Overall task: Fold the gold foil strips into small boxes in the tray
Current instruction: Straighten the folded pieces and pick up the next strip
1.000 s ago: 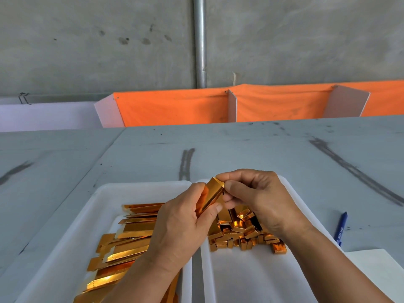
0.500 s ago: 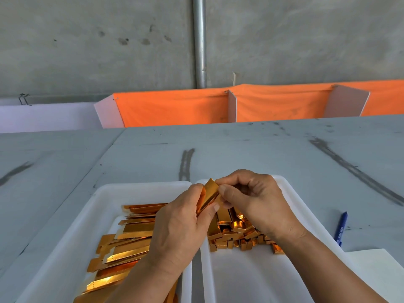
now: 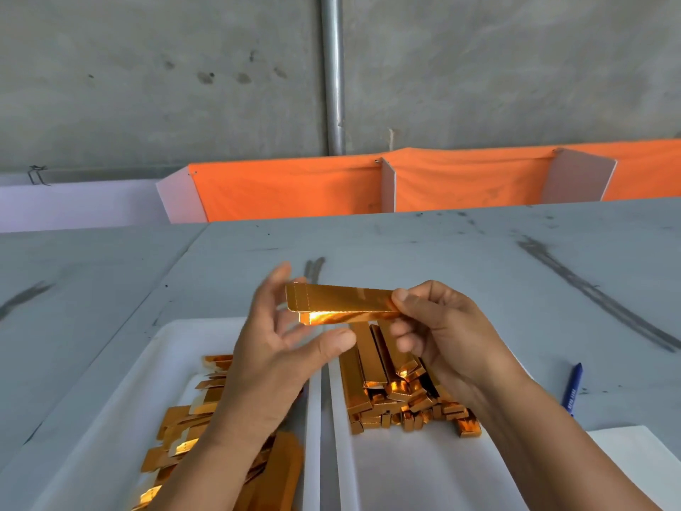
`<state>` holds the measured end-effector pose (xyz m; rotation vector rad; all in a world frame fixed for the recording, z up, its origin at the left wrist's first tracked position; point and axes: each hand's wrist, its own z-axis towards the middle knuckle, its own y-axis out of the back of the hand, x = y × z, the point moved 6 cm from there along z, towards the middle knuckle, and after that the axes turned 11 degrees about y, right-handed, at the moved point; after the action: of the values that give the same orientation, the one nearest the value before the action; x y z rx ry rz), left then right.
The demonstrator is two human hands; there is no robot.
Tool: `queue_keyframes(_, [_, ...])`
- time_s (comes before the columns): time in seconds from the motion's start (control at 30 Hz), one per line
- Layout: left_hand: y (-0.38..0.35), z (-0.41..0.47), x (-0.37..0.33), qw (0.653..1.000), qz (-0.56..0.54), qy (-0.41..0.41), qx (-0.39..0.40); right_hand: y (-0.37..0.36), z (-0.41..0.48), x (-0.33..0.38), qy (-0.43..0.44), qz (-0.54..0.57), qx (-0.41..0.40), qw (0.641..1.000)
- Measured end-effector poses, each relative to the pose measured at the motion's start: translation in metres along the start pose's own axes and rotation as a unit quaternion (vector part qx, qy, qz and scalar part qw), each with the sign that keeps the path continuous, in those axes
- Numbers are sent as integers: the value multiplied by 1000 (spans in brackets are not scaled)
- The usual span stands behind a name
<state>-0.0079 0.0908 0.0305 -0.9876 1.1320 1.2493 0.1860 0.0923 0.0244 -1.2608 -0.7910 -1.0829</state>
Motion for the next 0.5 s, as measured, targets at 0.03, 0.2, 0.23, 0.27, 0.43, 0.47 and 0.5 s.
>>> queue_keyframes(0.03, [-5, 0, 0, 998, -33, 13, 44, -2, -1, -2, -9, 11, 8, 1000])
queue_keyframes(0.2, [-18, -3, -5, 995, -27, -23, 91, -15, -3, -12, -24, -36, 57, 997])
queue_keyframes(0.23, [-18, -3, -5, 995, -40, -22, 92, -17, -4, -13, -23, -53, 64, 996])
queue_keyframes(0.27, [-18, -3, -5, 994, -51, -20, 93, -18, -4, -14, -21, -67, 73, 995])
queue_keyframes(0.43, [-17, -3, -5, 994, -44, -45, 85, -32, -13, -15, 7, -185, 159, 970])
queue_keyframes(0.47, [-14, -2, -5, 997, -24, -51, 59, -32, -14, -14, 34, -242, 158, 957])
queue_keyframes(0.5, [-10, -1, -4, 998, 15, -54, 23, -31, -13, -12, 64, -290, 144, 944])
